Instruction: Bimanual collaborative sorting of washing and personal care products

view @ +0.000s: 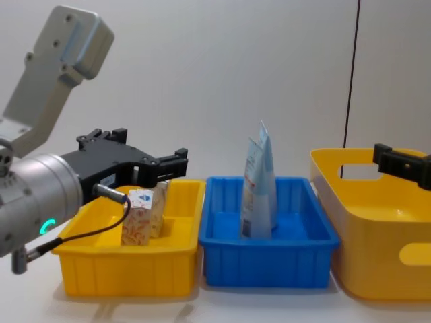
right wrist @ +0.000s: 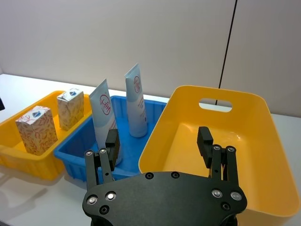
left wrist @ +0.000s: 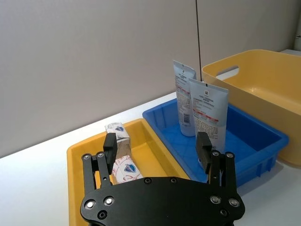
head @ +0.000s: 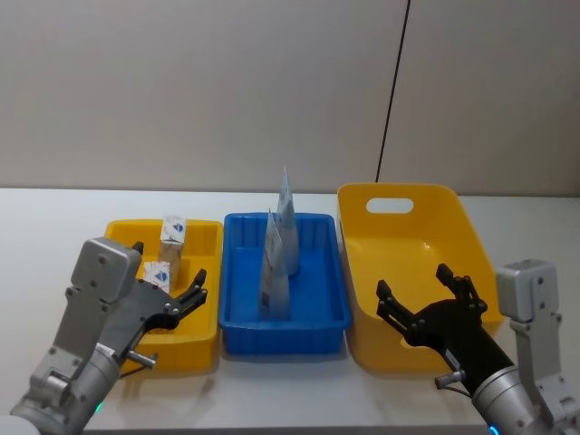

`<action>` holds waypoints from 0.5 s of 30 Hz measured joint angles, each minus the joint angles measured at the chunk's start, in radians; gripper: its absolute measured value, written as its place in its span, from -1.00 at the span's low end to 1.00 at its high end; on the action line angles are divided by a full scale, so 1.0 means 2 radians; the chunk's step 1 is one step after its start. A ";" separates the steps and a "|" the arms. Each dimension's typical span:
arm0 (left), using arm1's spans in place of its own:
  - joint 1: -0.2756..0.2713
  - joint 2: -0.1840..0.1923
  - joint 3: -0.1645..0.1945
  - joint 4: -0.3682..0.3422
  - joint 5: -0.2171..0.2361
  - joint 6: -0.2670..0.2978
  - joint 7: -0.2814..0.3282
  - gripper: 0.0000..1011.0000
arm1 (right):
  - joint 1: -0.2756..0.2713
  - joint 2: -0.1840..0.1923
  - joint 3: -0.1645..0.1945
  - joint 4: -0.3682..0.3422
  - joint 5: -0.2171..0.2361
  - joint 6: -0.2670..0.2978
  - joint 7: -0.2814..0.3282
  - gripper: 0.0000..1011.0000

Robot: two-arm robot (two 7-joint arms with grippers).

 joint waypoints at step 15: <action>-0.008 -0.058 0.010 0.020 0.020 0.039 0.057 0.98 | 0.000 0.000 0.000 0.000 0.000 0.000 0.000 0.98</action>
